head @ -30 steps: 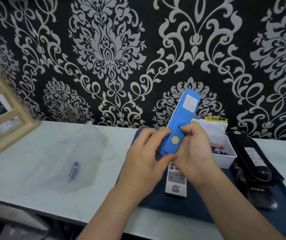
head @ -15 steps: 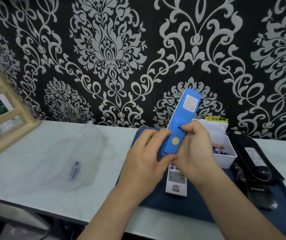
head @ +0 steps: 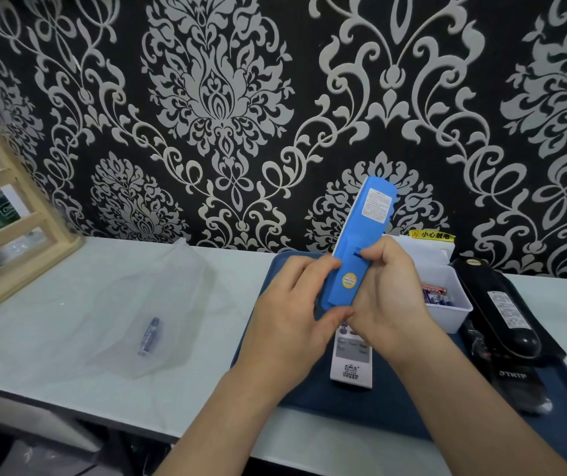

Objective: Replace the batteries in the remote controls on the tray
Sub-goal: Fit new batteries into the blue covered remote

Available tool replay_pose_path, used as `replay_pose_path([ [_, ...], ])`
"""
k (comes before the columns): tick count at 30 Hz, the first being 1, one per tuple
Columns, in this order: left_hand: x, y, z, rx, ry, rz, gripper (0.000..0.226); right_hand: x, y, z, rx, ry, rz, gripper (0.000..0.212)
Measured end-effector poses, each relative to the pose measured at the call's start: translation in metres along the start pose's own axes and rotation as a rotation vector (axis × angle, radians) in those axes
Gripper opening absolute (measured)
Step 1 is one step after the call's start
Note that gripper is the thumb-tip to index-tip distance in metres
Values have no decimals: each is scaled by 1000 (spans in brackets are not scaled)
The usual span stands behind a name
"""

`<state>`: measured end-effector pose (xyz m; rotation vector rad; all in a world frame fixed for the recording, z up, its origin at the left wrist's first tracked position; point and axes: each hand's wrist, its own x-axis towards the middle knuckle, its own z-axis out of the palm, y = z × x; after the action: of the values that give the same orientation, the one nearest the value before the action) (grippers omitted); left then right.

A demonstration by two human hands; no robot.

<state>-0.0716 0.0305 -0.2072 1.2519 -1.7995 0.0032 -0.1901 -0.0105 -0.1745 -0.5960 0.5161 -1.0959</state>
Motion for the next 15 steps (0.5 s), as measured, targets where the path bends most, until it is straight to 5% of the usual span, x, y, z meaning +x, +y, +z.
replay_pose_path([
  [9, -2, -2, -3, 106, -49, 32, 63, -2, -2, -2, -68, -27, 85, 31],
  [15, -4, 1, 0, 195, -40, 123, 15, 0, -2, -1, -34, 38, 141, 23],
])
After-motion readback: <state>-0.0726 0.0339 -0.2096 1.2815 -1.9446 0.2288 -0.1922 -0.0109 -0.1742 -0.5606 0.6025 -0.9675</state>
